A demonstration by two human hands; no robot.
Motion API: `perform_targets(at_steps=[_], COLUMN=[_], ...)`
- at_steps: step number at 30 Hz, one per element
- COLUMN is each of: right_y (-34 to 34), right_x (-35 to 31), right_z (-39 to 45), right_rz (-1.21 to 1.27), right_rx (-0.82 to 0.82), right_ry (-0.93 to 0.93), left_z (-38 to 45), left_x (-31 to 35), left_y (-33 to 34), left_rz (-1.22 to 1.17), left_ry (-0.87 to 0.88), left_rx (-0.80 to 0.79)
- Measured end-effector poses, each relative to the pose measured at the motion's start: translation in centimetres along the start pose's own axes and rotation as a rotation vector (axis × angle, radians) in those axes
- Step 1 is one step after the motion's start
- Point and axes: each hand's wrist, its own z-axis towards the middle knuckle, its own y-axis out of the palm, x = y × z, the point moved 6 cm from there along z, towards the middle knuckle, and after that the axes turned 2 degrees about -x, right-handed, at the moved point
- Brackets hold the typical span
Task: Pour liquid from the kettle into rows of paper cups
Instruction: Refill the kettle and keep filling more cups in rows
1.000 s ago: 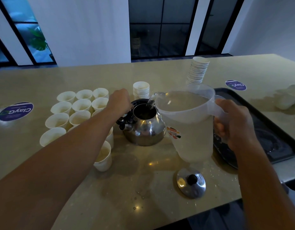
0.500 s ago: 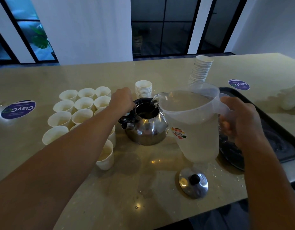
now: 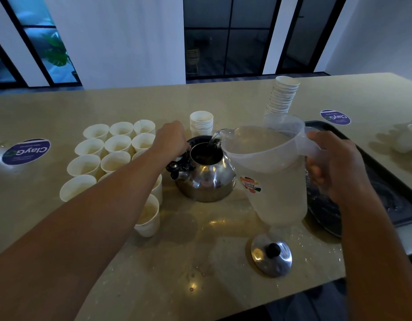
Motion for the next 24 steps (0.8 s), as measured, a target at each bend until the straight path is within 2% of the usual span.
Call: perform_targets(at_steps=[6,24], right_y=[0.22,0.70], right_x=[-0.14,-0.23], right_z=[0.32,0.58], right_rz=[0.065,0.029], right_rx=[-0.022,-0.024], right_ry=[-0.013,0.041], left_z=[-0.01,0.04], left_x=[0.04,0.13], left_y=[0.06,0.20], left_rz=[0.003,0.045], left_ry=[-0.002,0.002], left_rx=[0.000,0.016])
